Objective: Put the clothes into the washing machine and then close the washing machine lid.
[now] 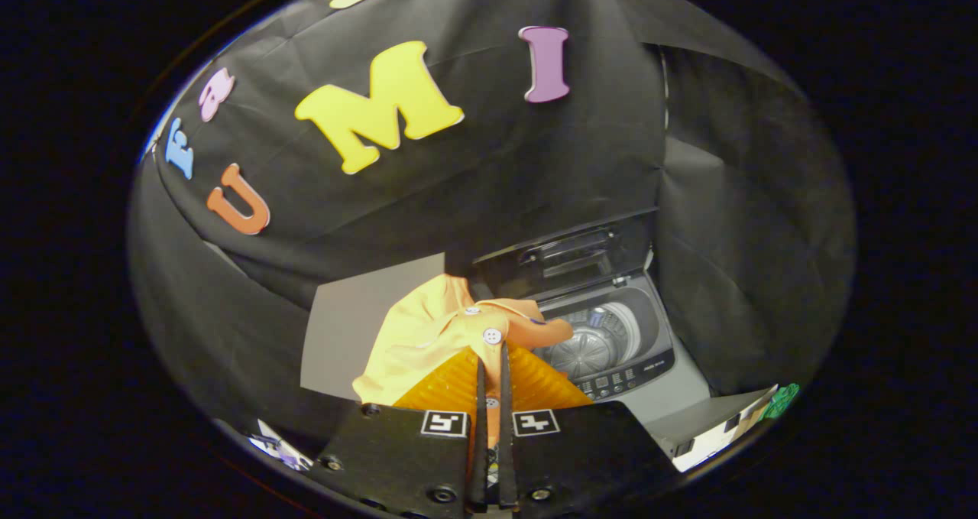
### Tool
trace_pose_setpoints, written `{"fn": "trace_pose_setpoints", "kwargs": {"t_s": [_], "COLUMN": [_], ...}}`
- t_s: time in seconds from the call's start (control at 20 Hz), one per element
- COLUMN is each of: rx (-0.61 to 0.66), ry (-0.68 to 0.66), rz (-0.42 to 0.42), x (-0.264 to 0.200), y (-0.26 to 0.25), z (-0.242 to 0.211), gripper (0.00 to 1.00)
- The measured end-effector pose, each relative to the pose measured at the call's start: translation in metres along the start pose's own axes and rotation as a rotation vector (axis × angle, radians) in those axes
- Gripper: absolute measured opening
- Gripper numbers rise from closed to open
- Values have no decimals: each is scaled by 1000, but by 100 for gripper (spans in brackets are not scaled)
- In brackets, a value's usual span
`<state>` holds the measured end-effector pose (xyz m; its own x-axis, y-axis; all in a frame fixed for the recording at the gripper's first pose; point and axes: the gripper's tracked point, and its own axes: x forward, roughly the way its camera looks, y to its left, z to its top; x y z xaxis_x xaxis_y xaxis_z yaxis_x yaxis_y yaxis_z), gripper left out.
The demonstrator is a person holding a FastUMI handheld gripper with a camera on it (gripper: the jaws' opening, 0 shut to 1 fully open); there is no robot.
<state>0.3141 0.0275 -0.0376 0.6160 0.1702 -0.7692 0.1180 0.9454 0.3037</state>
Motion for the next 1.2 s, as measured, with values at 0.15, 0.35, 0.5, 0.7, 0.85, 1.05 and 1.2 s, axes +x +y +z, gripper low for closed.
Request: {"fn": "trace_pose_setpoints", "kwargs": {"t_s": [0.15,0.35,0.5,0.7,0.85,1.05,1.2], "rx": [33,19,29,34,1,-11,20], "ry": [-21,-47,-34,-30,-44,-26,28], "rz": [-21,-29,-12,7,14,58,70], "x": [-1,1,11,22,24,42,66], "y": [-35,-62,-72,-82,-84,-80,-89], "z": [9,24,27,36,46,49,45], "gripper": [9,9,9,9,9,9,9]}}
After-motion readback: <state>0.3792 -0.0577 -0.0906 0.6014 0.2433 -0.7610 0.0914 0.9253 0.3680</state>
